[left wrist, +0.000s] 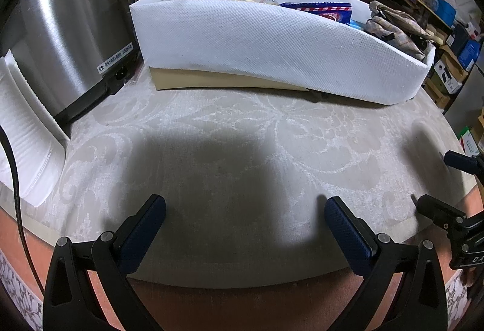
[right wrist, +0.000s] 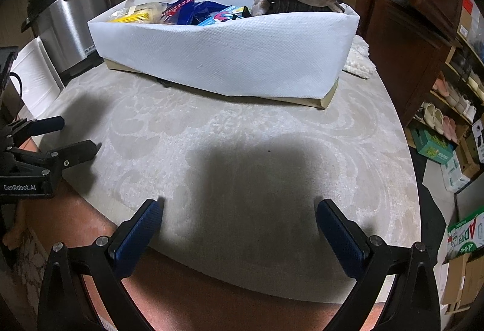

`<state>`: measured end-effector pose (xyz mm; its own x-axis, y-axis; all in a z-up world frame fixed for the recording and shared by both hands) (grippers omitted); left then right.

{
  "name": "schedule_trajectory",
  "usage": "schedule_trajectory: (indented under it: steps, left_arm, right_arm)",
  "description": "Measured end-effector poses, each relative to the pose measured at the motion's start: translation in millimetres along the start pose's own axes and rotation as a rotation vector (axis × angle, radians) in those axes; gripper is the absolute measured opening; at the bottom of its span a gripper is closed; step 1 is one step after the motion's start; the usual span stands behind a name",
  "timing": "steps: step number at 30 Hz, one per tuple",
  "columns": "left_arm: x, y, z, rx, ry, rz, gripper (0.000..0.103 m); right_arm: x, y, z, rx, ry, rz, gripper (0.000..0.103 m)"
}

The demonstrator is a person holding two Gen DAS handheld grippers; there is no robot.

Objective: Organize objects

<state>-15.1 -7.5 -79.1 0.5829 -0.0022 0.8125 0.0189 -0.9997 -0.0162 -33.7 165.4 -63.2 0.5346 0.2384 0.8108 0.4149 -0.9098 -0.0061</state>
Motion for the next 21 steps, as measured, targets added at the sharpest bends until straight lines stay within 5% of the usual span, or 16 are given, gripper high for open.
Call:
schedule_trajectory:
  steps: [21]
  left_arm:
    - [6, -8, 6, -0.038, 0.001, 0.025, 0.103]
  right_arm:
    - [1, 0, 0, -0.001, 0.000, 0.001, 0.103]
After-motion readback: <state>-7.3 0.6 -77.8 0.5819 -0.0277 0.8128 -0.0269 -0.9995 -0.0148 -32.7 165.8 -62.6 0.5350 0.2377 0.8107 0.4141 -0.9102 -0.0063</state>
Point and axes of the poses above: each gripper's, at about its wrist camera, not at the fingertips, and x roughly against the way its jaws point, y to its left, z to its underside, the point moved 2 cm from there along -x, roughly the way its jaws point, and after that the axes turned 1 degree about z, right-handed, at the moved point
